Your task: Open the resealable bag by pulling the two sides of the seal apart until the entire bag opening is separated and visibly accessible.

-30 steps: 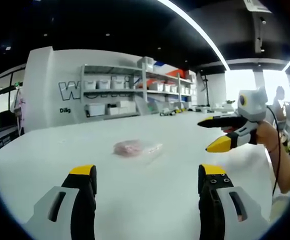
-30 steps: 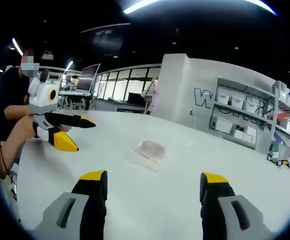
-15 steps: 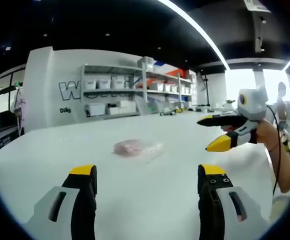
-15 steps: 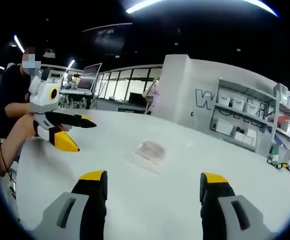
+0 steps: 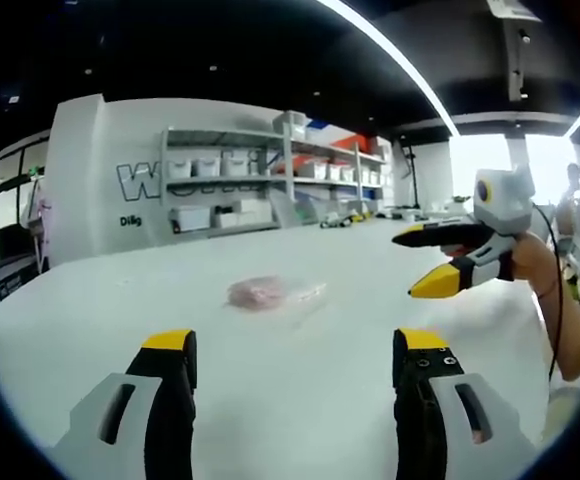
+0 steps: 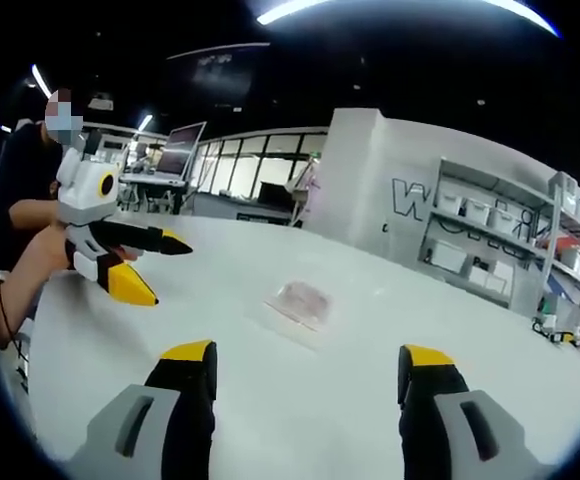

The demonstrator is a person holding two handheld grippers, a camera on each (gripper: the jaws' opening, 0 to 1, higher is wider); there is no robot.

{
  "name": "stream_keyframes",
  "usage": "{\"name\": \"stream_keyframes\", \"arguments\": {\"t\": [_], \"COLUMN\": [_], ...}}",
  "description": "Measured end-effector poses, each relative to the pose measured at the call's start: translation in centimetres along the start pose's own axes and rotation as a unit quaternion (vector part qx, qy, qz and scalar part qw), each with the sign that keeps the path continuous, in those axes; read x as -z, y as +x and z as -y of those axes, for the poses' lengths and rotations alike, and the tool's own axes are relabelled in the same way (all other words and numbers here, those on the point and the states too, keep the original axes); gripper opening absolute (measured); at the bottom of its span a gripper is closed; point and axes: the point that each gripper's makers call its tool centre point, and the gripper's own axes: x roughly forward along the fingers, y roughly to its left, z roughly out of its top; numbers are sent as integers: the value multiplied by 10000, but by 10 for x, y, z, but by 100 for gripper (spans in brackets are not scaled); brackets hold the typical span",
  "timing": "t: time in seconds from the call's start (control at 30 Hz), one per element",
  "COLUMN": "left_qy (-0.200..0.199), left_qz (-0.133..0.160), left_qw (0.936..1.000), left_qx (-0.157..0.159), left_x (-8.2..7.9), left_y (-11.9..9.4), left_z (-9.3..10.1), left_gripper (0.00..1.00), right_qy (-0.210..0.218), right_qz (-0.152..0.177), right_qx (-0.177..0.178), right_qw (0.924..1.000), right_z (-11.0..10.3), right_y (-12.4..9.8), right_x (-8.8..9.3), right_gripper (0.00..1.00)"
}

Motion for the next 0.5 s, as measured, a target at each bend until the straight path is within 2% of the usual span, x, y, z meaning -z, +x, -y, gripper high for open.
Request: {"name": "stream_keyframes", "arguments": {"t": [0.23,0.5], "left_qy": [14,9], "left_qz": [-14,-15], "left_qw": [10000,10000], "left_qx": [-16,-5], "left_x": [0,0], "left_y": [0,0], "left_z": [-1,-1], "left_gripper": [80,80], "right_qy": [-17,-21], "right_qz": [-116,-50], "right_qx": [6,-45], "right_qw": [9999,10000], "right_z": [2,0], "right_y": [2,4], "right_x": [4,1], "right_gripper": [70,70]}}
